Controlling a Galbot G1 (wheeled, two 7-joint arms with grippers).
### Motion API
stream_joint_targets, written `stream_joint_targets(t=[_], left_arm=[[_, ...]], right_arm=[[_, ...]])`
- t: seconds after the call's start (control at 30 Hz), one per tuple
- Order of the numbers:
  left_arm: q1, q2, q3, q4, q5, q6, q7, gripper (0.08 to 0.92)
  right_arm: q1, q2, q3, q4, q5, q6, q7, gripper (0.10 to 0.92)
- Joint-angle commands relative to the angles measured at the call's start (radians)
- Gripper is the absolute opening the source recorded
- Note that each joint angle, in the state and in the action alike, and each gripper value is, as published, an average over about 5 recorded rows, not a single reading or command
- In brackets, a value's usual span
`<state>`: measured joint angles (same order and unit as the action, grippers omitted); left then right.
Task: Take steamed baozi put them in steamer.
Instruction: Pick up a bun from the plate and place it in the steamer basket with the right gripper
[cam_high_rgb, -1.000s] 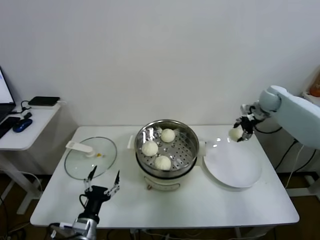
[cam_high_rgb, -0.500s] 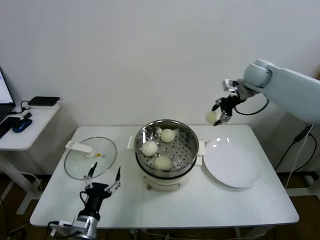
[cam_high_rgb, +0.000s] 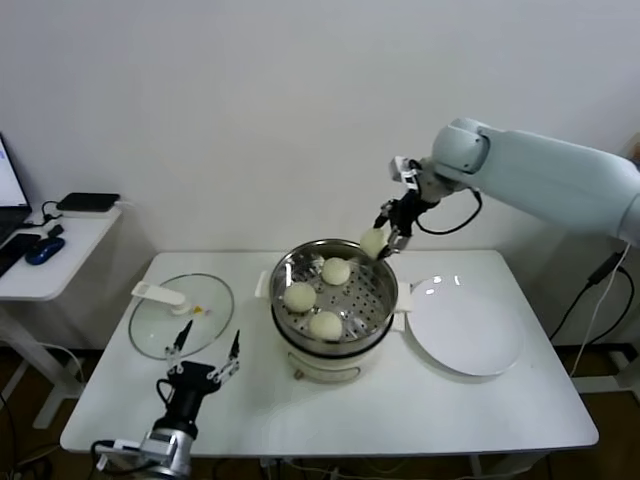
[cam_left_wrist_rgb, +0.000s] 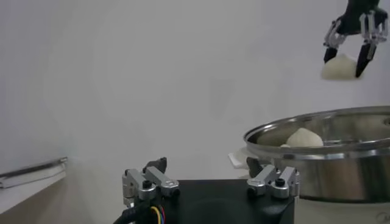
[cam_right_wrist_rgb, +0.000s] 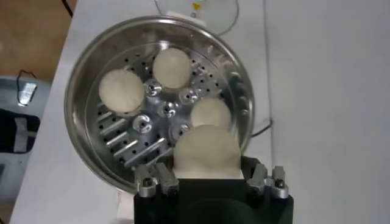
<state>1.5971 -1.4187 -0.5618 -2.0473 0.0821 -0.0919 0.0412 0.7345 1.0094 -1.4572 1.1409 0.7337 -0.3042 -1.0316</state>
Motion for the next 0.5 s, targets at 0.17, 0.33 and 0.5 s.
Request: stream_joint_targets(t=[0.17,0.33,0.5], left_arm=[[-0.019,-0.015,0.012,0.007,0.016,0.011,-0.001,0.823],[-0.022,-0.018,0.016,0.007,0.02,0.015,-0.002,0.823],[-0.02,-0.018,0.015,0.01,0.02,0.013,-0.002,0.823]], right_arm=[[-0.084,0.049,-0.042,0.052,0.039,-0.033,0.045,0.704],[-0.104,0.053,-0.045,0.044,0.025,-0.031,0.048,0.704],[-0.115,0.051,-0.049,0.031,0.004,-0.027,0.047,0.704]])
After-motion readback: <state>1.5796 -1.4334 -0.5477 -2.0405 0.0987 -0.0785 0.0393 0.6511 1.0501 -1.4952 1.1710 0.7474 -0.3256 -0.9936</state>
